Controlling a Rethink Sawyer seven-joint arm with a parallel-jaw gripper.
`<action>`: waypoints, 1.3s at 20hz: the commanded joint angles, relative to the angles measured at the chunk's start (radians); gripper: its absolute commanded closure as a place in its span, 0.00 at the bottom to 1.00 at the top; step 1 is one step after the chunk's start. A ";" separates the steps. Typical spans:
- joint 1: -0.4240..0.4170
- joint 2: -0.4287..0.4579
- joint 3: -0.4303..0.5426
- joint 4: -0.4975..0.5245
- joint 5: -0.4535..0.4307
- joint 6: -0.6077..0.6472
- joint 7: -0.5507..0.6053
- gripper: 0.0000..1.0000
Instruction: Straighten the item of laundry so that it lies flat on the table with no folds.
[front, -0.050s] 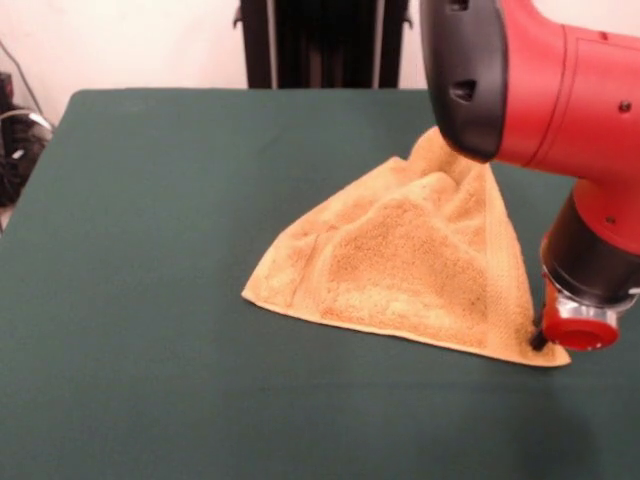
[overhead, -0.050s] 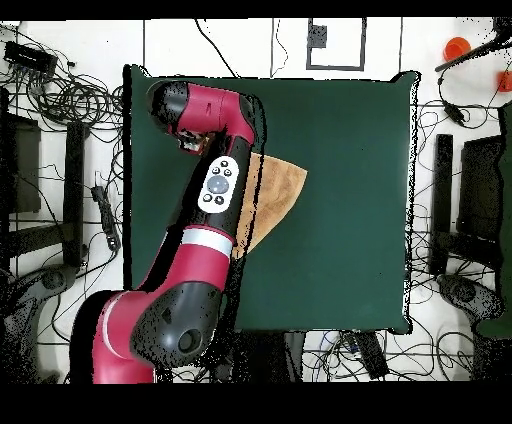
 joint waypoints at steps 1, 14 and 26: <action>-0.014 0.024 -0.002 -0.065 0.076 0.099 0.373 1.00; -0.024 0.015 0.009 -0.044 0.072 0.089 0.328 1.00; -0.029 0.018 0.016 -0.040 0.070 0.078 0.312 1.00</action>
